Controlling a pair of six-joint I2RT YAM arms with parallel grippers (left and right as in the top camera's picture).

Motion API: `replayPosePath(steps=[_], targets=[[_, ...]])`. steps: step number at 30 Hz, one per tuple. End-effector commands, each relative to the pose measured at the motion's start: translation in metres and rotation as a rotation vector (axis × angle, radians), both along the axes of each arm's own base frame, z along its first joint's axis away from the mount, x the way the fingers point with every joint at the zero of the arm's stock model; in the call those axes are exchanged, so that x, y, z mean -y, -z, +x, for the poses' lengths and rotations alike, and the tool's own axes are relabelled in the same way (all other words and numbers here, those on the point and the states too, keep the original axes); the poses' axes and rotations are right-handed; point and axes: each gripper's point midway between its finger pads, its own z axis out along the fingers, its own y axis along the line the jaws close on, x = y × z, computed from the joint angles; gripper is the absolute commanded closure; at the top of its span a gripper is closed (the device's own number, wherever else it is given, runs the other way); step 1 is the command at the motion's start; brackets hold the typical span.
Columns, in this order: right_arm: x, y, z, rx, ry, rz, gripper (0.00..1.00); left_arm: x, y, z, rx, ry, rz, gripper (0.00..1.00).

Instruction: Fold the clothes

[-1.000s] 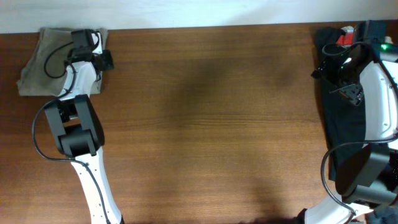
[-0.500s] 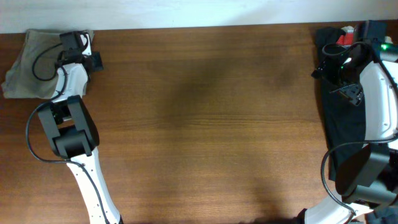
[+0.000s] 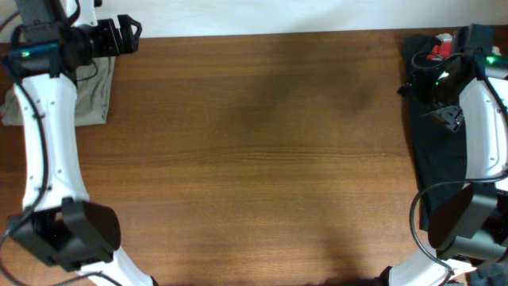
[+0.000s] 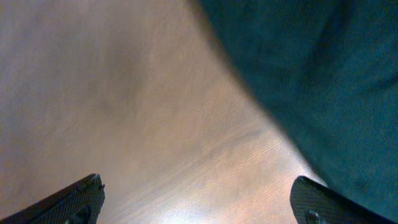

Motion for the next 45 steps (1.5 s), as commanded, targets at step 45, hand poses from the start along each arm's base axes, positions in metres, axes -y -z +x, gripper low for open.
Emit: replayPosePath(steps=[45], targets=[[-0.12, -0.043, -0.164, 1.283, -0.388, -0.279, 0.01, 0.013, -0.011, -0.029, -0.051, 0.021, -0.035, 0.01]])
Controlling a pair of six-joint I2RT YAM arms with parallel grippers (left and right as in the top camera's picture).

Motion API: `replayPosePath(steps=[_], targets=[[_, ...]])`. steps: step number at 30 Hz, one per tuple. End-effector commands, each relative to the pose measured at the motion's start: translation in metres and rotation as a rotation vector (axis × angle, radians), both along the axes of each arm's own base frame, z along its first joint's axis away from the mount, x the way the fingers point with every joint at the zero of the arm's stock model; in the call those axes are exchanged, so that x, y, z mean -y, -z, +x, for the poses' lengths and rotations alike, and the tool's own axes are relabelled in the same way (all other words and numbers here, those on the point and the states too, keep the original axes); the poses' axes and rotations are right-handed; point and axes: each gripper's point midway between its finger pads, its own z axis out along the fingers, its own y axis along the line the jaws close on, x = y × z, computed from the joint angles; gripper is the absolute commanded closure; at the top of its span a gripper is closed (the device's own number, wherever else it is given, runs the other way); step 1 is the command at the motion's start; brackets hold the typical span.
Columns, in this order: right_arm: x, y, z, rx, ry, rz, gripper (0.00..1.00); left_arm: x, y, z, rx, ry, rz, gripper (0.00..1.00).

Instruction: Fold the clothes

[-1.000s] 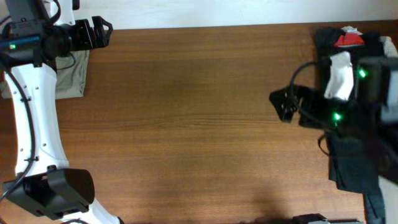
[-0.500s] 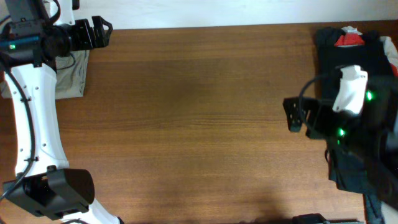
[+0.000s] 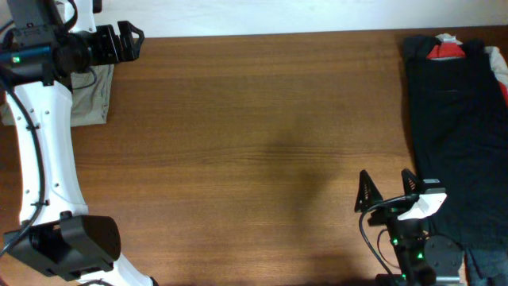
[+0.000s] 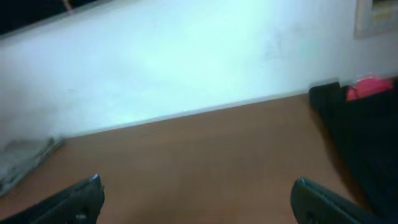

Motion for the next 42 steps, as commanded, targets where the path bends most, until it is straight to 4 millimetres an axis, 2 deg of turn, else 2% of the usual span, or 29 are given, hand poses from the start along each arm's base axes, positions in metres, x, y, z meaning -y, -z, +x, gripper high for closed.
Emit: replayPosePath(steps=[1, 5, 8, 15, 38, 41, 42], targets=[[-0.001, 0.007, 0.004, 0.066, -0.007, 0.044, 0.01, 0.004, -0.008, -0.003, 0.016, 0.008, -0.008, 0.01], [-0.005, 0.008, 0.008, 0.156, -0.026, 0.051, 0.01, 0.004, -0.008, -0.003, 0.016, 0.008, -0.008, 0.01], [-0.001, 0.014, 0.01, 0.16, 0.004, 0.049, 0.01, 0.004, -0.008, -0.003, 0.016, 0.008, -0.008, 0.01], [0.001, 0.064, 0.012, -0.046, 0.02, 0.056, 0.01, 0.004, -0.008, -0.003, 0.016, 0.008, -0.008, 0.01], [0.001, 0.064, 0.013, -0.045, 0.02, 0.056, 0.01, 0.005, -0.008, -0.003, 0.015, 0.009, -0.008, 0.01], [0.001, 0.064, 0.013, -0.045, 0.02, 0.056, 0.01, 0.003, -0.015, -0.007, 0.03, 0.001, 0.009, 0.01], [0.001, 0.064, 0.013, -0.045, 0.02, 0.056, 0.01, -0.003, -0.021, -0.011, 0.036, -0.036, 0.043, 0.01]])
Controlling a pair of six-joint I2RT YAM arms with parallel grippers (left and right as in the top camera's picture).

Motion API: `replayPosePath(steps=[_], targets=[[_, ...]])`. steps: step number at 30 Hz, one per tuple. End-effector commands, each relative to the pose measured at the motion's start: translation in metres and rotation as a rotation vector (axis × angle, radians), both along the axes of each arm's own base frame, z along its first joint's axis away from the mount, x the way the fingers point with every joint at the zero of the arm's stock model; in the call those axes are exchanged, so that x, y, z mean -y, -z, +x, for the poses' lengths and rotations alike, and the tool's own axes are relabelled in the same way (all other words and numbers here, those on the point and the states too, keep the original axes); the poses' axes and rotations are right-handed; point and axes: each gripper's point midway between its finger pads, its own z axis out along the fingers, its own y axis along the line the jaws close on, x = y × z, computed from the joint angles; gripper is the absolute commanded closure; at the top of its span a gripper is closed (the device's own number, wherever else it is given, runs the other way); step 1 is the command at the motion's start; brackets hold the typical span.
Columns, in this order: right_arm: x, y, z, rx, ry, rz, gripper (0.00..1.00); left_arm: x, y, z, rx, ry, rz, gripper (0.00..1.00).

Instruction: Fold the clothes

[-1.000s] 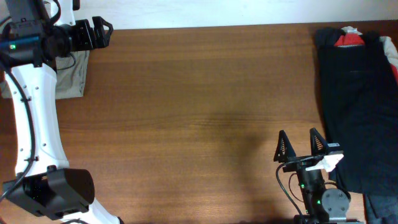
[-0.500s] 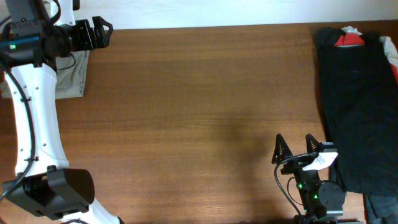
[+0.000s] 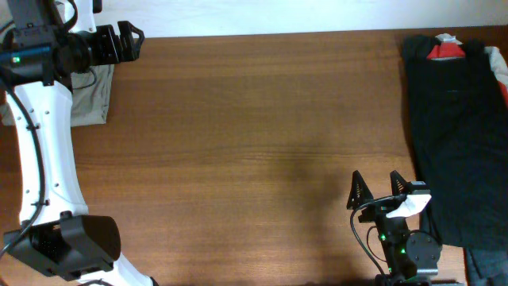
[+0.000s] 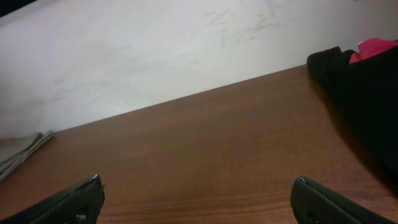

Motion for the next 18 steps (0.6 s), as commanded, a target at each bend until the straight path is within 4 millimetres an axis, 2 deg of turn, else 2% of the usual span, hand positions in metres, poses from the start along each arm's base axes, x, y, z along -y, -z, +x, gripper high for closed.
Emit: replayPosePath(steps=[1, 5, 7, 9, 13, 18], targets=[[0.0, 0.002, 0.0, -0.004, 0.003, 0.004, 0.01, -0.006, -0.03, -0.018, 0.049, -0.053, 0.059, 0.01], [0.0, 0.002, 0.0, -0.004, 0.003, 0.005, 0.01, 0.012, -0.059, -0.051, 0.089, -0.051, 0.097, 0.01], [0.0, 0.002, 0.0, -0.004, 0.003, 0.004, 0.01, 0.024, -0.06, -0.072, 0.091, -0.03, 0.098, 0.01], [0.0, 0.002, 0.0, -0.004, 0.003, 0.004, 0.01, 0.031, -0.041, -0.096, 0.048, -0.018, 0.094, 0.01], [0.0, 0.002, 0.0, -0.004, 0.003, 0.004, 0.01, 0.02, 0.003, -0.136, -0.013, -0.084, 0.152, 0.01], [0.0, 0.002, 0.0, -0.004, 0.003, 0.004, 0.01, 0.024, 0.054, -0.184, 0.167, -0.102, 0.165, 0.01]])
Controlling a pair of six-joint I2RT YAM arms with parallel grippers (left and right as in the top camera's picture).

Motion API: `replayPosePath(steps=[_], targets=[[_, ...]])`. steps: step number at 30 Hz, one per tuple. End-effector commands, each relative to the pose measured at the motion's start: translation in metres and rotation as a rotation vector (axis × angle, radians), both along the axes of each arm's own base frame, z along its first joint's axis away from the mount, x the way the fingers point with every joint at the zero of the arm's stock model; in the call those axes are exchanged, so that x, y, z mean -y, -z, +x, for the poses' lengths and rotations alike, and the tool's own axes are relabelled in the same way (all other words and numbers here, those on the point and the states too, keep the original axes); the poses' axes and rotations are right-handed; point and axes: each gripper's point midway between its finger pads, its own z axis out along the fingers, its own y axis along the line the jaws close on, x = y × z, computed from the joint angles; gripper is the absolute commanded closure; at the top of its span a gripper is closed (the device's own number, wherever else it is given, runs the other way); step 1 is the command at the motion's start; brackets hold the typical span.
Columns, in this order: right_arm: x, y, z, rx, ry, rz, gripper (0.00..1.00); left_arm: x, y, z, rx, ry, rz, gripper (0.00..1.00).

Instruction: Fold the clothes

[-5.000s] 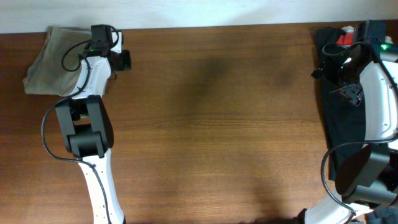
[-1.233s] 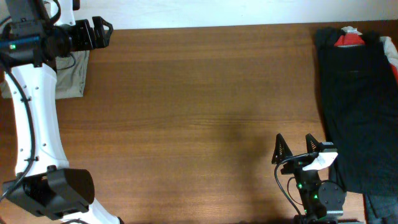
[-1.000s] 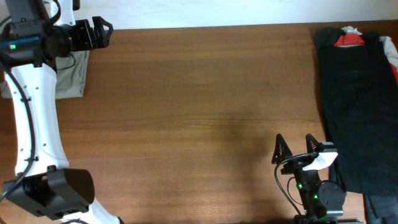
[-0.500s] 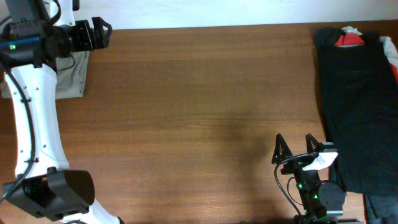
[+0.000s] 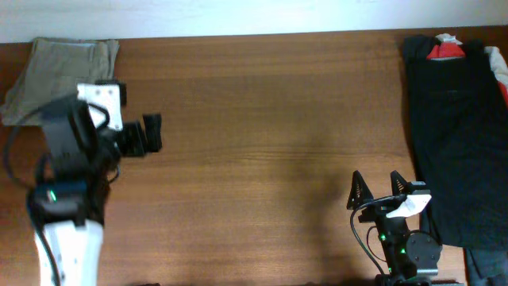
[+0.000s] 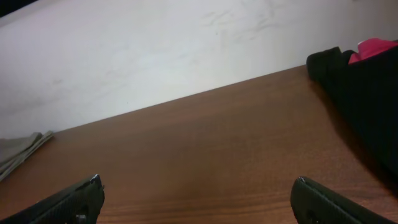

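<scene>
A folded khaki garment [image 5: 67, 67] lies flat at the table's far left corner; its edge shows in the right wrist view [image 6: 18, 152]. A pile of dark clothes [image 5: 452, 119] with a red piece [image 5: 443, 50] on its far end covers the right side, and appears in the right wrist view as the black garment [image 6: 364, 99]. My left gripper [image 5: 152, 133] hovers right of and nearer than the khaki garment, open and empty. My right gripper [image 5: 375, 191] is low at the near edge, left of the dark pile, open with nothing between its fingertips [image 6: 81, 198].
The brown wooden table [image 5: 262, 119] stretches between the two garments. A white wall [image 6: 155, 50] runs along its far edge. A pale cloth edge [image 5: 500, 63] peeks out at the far right beside the dark pile.
My left arm has drawn back from the far left corner; its gripper now sits nearer and to the right, and the whole khaki garment shows. The right arm has not moved.
At first my right gripper hung open over the dark pile at the far right, and my left gripper stood by the khaki garment. Then the right arm was down at the near edge, open and empty, and stayed there. Now the left arm has also come back.
</scene>
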Motion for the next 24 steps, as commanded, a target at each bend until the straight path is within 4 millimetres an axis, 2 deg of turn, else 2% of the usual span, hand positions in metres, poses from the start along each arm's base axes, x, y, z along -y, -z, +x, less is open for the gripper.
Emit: replayPosePath(steps=[1, 5, 8, 13, 16, 19, 21, 22, 24], targets=[[0.0, 0.003, 0.0, -0.006, 0.002, 0.004, 0.01, 0.001, 0.021, -0.036, 0.139, -0.015, 0.022, 0.01], [0.0, 0.003, 0.0, -0.006, 0.002, 0.004, 0.01, 0.003, 0.057, -0.063, 0.238, -0.018, 0.032, 0.01], [0.0, 0.003, 0.0, -0.006, 0.002, 0.004, 0.01, 0.004, 0.079, -0.07, 0.275, -0.019, 0.035, 0.01], [0.0, 0.003, 0.0, -0.006, 0.002, 0.004, 0.01, 0.001, 0.088, -0.081, 0.541, -0.038, 0.065, 0.01], [0.0, 0.003, 0.0, -0.006, 0.002, 0.004, 0.01, -0.003, 0.099, -0.086, 0.614, -0.065, 0.079, 0.01], [0.0, 0.003, 0.0, -0.006, 0.002, 0.004, 0.01, -0.009, 0.103, -0.089, 0.633, -0.1, 0.092, 0.01], [0.0, 0.003, 0.0, -0.006, 0.002, 0.004, 0.01, -0.019, 0.093, -0.093, 0.673, -0.159, 0.112, 0.01], [0.0, 0.003, 0.0, -0.006, 0.002, 0.004, 0.01, -0.022, 0.094, -0.094, 0.668, -0.178, 0.118, 0.01], [0.0, 0.003, 0.0, -0.006, 0.002, 0.004, 0.01, -0.026, 0.109, -0.099, 0.609, -0.202, 0.126, 0.01]])
